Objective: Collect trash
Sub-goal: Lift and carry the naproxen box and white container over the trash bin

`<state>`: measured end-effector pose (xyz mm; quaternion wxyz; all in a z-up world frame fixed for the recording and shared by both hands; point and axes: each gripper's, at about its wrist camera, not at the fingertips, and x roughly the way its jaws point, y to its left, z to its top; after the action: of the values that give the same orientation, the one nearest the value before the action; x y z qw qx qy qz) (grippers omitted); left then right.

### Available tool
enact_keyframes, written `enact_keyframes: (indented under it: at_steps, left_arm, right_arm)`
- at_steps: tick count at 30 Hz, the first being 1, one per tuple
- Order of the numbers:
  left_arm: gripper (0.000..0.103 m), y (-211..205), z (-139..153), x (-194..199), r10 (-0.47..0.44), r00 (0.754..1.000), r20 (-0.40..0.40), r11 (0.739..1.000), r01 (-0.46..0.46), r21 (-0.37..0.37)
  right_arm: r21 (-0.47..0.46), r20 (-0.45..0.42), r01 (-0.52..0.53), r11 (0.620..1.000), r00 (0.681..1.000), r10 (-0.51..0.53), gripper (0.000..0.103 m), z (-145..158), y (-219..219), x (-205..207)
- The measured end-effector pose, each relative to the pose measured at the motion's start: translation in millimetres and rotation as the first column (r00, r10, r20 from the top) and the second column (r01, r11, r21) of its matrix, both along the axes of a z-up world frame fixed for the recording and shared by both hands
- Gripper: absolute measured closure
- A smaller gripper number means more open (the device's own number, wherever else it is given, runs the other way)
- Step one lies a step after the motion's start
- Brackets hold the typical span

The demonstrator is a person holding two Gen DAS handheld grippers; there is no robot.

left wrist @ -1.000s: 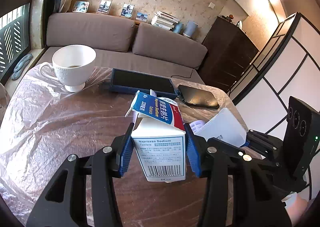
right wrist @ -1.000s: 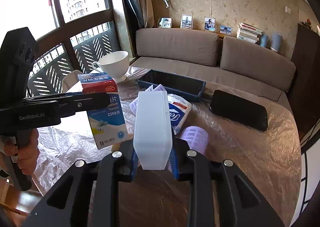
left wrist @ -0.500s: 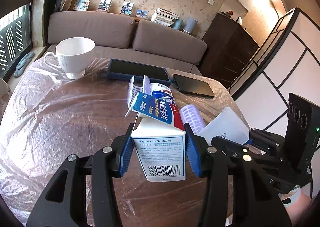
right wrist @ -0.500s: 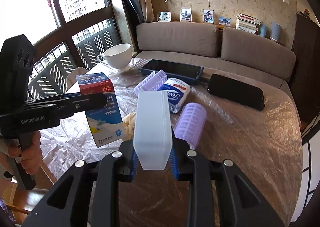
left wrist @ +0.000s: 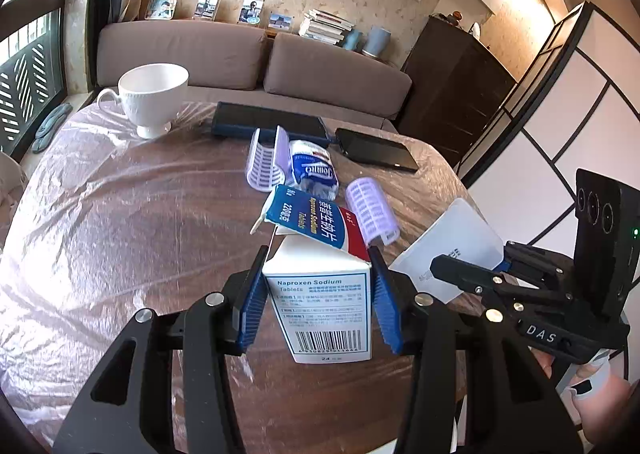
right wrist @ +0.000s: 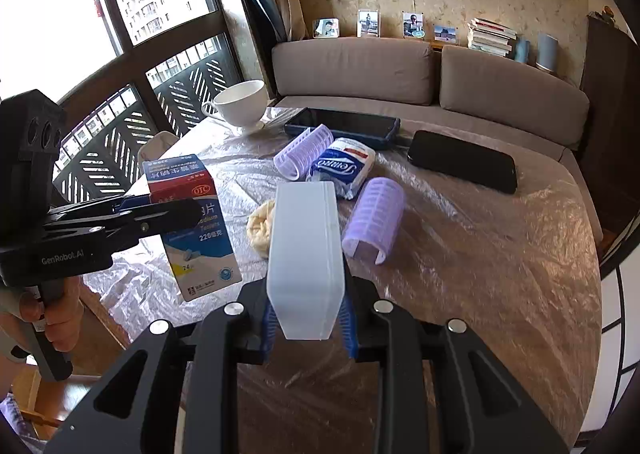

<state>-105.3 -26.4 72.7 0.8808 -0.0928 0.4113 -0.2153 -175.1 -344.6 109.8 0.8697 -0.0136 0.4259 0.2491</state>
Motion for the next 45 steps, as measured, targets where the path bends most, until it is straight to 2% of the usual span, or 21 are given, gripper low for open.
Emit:
enact_keyframes:
  at_steps: [28,36,45]
  left_arm:
    - [0.054,0.5,-11.6,-55.2,-0.028,0.999,-0.047,0.996,0.032,0.083]
    - [0.056,-0.8,-7.1,-71.8,-0.051,0.998,-0.029,0.993,0.054,0.107]
    - [0.056,-3.1,-3.3,-84.7,-0.072,0.997,-0.027,0.993,0.074,0.09]
  right_arm:
    - [-0.02,-0.065,-0.038,0.999,0.997,0.037,0.077,-4.9,-6.2,-62.2]
    - [-0.016,-0.075,-0.047,0.999,0.996,0.046,0.077,-3.1,-9.1,-77.3]
    - [-0.011,-0.074,-0.056,0.998,0.996,0.055,0.077,1.4,-11.7,-90.3]
